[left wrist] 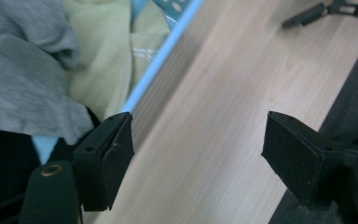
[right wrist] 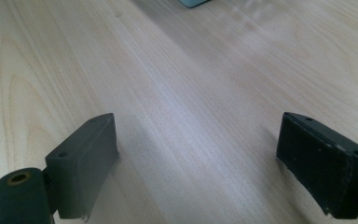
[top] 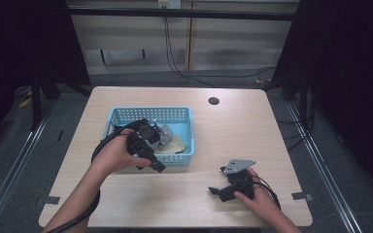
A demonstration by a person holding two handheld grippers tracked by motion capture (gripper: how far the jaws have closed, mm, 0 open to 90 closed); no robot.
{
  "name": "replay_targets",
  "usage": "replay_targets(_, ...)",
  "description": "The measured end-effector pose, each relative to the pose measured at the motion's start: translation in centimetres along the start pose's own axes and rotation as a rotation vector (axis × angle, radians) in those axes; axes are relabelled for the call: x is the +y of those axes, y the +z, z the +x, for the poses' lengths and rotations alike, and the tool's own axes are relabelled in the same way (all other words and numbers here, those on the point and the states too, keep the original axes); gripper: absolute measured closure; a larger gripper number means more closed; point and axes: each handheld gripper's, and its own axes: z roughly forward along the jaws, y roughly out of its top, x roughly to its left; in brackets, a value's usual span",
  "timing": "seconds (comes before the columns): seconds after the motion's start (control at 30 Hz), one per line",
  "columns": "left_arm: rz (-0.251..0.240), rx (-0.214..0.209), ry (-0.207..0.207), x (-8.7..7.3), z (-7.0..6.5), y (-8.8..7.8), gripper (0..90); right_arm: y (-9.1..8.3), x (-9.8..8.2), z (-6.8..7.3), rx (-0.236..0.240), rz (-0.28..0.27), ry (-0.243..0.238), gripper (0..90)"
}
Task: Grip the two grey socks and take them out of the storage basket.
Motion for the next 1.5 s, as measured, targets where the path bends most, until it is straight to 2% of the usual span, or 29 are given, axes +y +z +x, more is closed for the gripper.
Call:
replay_targets(0.17,0.005,0.030,-0.028,1.0,1.3,-0.3,24.2,0.0,0.0,0.0,-0.001,-0.002,-0.003,11.8)
replay_targets(0.27,-0.015,0.058,-0.056,1.4,2.2,-0.2,24.2,0.0,0.0,0.0,-0.001,-0.002,-0.002,11.8)
replay_targets(0.3,-0.017,0.072,-0.053,1.6,2.5,-0.2,24.2,0.0,0.0,0.0,-0.001,-0.002,-0.003,11.8)
replay_targets(0.47,-0.034,0.095,-0.080,2.1,3.7,0.6,24.1,0.0,0.0,0.0,0.000,-0.002,-0.003,11.8)
replay_targets(0.6,-0.045,0.141,-0.107,2.1,4.7,1.3,24.1,0.0,0.0,0.0,-0.001,-0.002,-0.003,11.7)
replay_targets(0.7,-0.072,0.163,-0.147,2.0,5.5,1.7,24.0,0.0,0.0,0.0,-0.001,-0.002,-0.004,11.8)
replay_targets(0.83,-0.043,0.161,-0.172,1.8,6.6,2.3,24.1,0.0,0.0,0.0,0.000,-0.002,-0.004,11.7)
replay_targets(1.17,-0.041,0.204,-0.232,1.1,8.3,3.6,24.0,0.0,0.0,0.0,0.001,-0.002,-0.003,11.8)
replay_targets(1.23,-0.040,0.207,-0.264,0.8,8.9,4.4,23.6,0.0,0.0,0.0,0.001,-0.002,-0.003,11.7)
replay_targets(1.3,-0.030,0.202,-0.265,0.7,9.1,4.6,23.6,0.0,0.0,0.0,0.001,-0.002,-0.003,11.8)
replay_targets(1.33,-0.033,0.198,-0.279,0.6,9.3,4.8,23.8,0.0,0.0,0.0,0.001,0.000,-0.001,11.7)
replay_targets(1.37,-0.026,0.185,-0.295,0.4,9.5,5.2,24.2,0.0,0.0,0.0,0.001,0.000,-0.001,11.7)
replay_targets(1.5,-0.015,0.193,-0.315,0.3,9.8,5.8,30.4,0.0,0.0,0.0,0.001,0.000,0.000,11.8)
